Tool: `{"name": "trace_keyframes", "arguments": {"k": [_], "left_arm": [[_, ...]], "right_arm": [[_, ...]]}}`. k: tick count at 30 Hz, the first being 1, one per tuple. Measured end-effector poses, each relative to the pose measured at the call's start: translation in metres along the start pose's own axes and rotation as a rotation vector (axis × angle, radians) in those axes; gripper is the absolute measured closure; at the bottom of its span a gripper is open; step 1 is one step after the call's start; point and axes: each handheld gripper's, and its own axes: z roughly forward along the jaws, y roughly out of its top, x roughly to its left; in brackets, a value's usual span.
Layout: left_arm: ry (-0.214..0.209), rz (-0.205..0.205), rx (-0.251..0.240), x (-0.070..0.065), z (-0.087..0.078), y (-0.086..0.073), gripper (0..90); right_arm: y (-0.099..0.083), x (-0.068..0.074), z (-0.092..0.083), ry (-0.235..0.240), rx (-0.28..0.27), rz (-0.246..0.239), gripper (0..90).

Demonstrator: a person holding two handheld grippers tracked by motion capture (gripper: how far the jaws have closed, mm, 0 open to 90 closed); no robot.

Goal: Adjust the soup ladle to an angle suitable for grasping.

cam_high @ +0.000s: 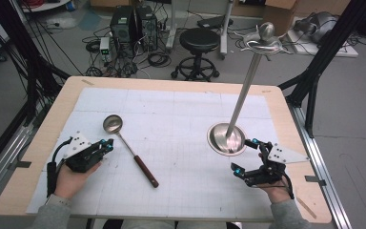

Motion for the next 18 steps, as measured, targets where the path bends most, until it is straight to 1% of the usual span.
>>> {"name": "trace_keyframes", "arguments": {"k": [1,3,4,7,8,9,10,11,12,15,18], "left_arm": [[0.013,-0.006,0.021,0.002,0.006,0.0,89.7],[0.02,-0.011,0.026,0.003,0.009,0.001,89.7],[0.023,-0.008,0.036,0.003,0.011,0.002,89.7],[0.035,0.005,0.057,0.004,0.02,0.003,89.7],[0.04,0.006,0.069,0.005,0.022,0.002,89.7],[0.052,0.005,0.096,0.007,0.027,0.002,89.7],[0.052,0.005,0.096,0.007,0.027,0.002,89.7],[0.059,-0.005,0.111,0.008,0.031,0.002,89.7],[0.059,-0.005,0.111,0.008,0.031,0.002,89.7],[0.058,0.011,0.129,0.005,0.037,0.006,89.7],[0.057,0.007,0.138,0.003,0.043,0.008,89.7]], "right_arm": [[0.0,0.0,0.0,-0.002,0.001,0.01,0.6],[0.0,0.0,0.0,-0.001,0.0,0.012,0.6],[0.0,0.0,0.0,0.0,-0.002,0.006,0.6],[0.0,0.0,0.0,-0.002,0.002,0.012,0.6],[0.0,0.0,0.0,-0.002,0.003,0.008,0.6],[0.0,-0.001,0.001,-0.001,0.001,0.002,0.6],[0.0,-0.001,0.001,-0.001,0.001,0.002,0.6],[0.0,-0.001,0.001,0.0,0.001,0.0,0.6],[0.0,-0.001,0.001,0.0,0.001,0.0,0.6],[0.0,-0.001,0.001,0.001,0.002,0.001,0.6],[0.0,-0.001,0.001,0.002,0.007,0.001,0.6]]}}
